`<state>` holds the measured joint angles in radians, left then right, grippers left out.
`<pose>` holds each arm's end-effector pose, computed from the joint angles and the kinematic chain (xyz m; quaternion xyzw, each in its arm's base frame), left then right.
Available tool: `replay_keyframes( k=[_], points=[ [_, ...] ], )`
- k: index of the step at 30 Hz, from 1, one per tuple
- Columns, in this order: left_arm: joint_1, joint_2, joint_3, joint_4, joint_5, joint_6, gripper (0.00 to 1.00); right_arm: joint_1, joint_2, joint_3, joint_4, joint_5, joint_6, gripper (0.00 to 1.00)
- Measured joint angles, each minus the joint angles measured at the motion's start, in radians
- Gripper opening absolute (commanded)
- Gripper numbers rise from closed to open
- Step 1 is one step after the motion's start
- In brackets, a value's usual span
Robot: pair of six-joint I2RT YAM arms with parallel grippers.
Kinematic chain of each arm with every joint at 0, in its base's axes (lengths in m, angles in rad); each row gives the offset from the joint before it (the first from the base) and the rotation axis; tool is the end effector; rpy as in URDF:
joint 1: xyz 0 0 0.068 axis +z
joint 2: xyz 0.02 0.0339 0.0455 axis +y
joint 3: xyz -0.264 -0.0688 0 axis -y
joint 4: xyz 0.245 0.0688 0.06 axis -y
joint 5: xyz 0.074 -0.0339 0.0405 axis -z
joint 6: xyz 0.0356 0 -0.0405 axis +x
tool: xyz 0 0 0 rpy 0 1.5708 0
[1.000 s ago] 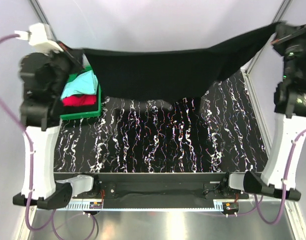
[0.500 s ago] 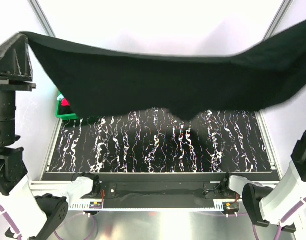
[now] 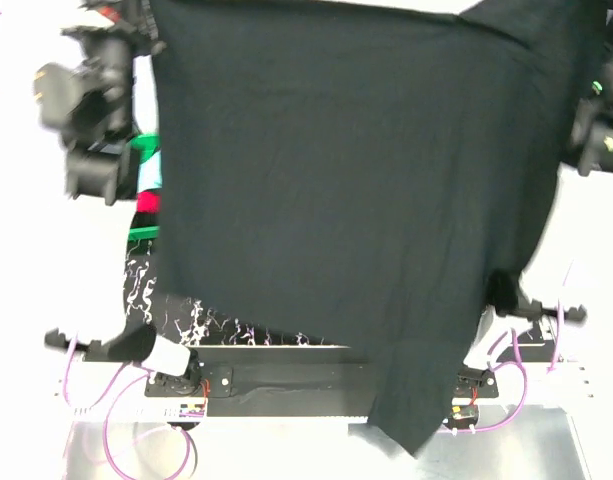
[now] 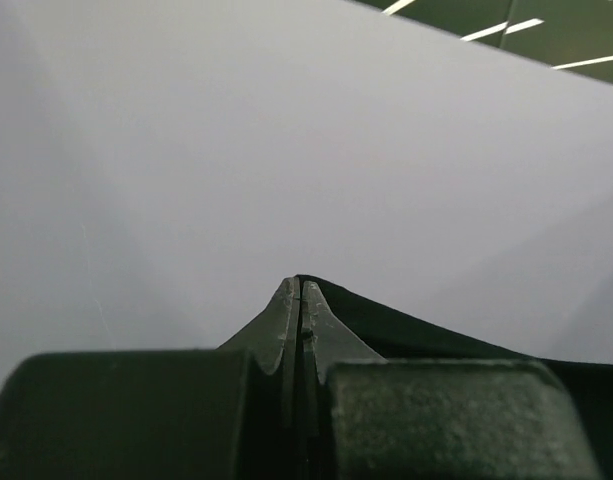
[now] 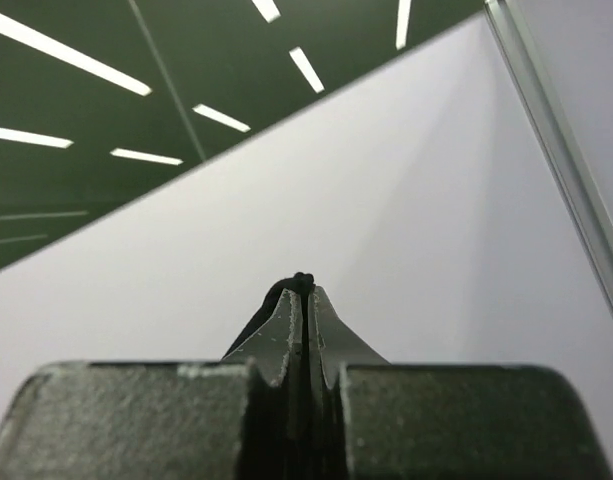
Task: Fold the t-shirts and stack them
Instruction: Flatten the tshirt out
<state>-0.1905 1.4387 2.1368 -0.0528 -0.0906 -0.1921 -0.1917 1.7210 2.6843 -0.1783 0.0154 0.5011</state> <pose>0.2184 -0.0388 0.6445 -0.0409 0.4459 -0.1501 0.8814 0.2233 -0.0439 0.6874 0.1367 0.3577 0.1394 0.9132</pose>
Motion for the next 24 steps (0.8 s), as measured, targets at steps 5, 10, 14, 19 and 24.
replay_keyframes(
  k=[5, 10, 14, 19, 24],
  points=[
    [0.000, 0.227, 0.137, 0.082, -0.069, -0.008, 0.00, 0.000, 0.211, 0.111, -0.013, 0.011, 0.005, 0.00],
    [0.047, 0.370, 0.267, 0.149, -0.067, -0.103, 0.00, 0.000, 0.238, 0.112, 0.011, 0.030, 0.037, 0.00],
    [0.086, 0.386, 0.279, 0.188, -0.055, -0.175, 0.00, 0.004, 0.229, 0.134, 0.080, 0.029, 0.050, 0.00],
    [0.101, 0.330, 0.181, 0.218, -0.029, -0.211, 0.00, 0.005, 0.127, 0.016, 0.101, 0.024, 0.049, 0.00],
    [0.108, 0.114, -0.221, 0.217, -0.011, -0.235, 0.00, 0.004, -0.098, -0.341, 0.025, -0.010, 0.049, 0.00]
  ],
)
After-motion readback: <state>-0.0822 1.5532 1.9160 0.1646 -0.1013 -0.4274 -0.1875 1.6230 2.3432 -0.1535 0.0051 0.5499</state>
